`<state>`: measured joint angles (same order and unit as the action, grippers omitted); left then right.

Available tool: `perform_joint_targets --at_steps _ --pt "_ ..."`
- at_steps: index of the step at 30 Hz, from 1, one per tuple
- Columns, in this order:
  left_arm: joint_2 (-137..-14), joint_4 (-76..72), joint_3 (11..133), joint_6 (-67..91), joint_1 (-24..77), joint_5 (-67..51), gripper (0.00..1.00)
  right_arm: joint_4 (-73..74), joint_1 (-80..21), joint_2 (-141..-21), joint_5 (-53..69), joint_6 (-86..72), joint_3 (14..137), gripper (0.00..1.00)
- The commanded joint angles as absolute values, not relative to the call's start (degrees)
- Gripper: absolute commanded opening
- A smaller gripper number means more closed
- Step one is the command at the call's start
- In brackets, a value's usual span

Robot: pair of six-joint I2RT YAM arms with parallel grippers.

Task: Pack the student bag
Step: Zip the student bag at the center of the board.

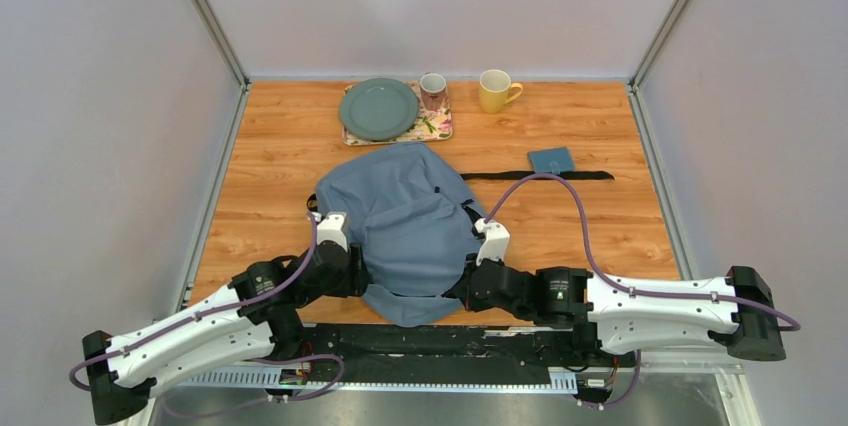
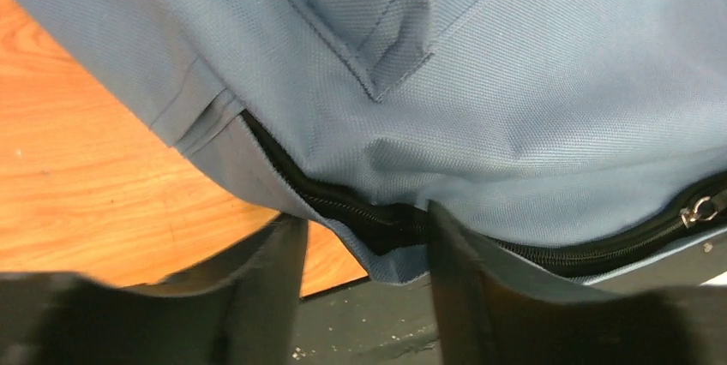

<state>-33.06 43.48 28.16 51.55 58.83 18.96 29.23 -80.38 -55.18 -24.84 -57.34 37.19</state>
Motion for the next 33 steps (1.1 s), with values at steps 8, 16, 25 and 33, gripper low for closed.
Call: perform_joint_targets --at_steps 8,16,25,33 --pt "-28.13 47.72 40.67 43.42 58.36 15.38 0.78 30.67 -80.07 -53.7 -28.39 -56.6 39.73 0.0" --pt "-39.36 53.96 49.65 39.35 58.53 16.16 0.79 30.94 -79.98 -53.79 -28.56 -56.34 39.99 0.0" --pt "-29.81 50.11 40.18 73.15 60.91 17.58 0.8 31.99 -79.98 -52.91 -29.36 -56.86 40.43 0.0" --pt "-24.34 37.72 26.46 85.69 61.87 10.19 0.8 31.9 -79.98 -52.47 -29.27 -57.39 39.99 0.0"
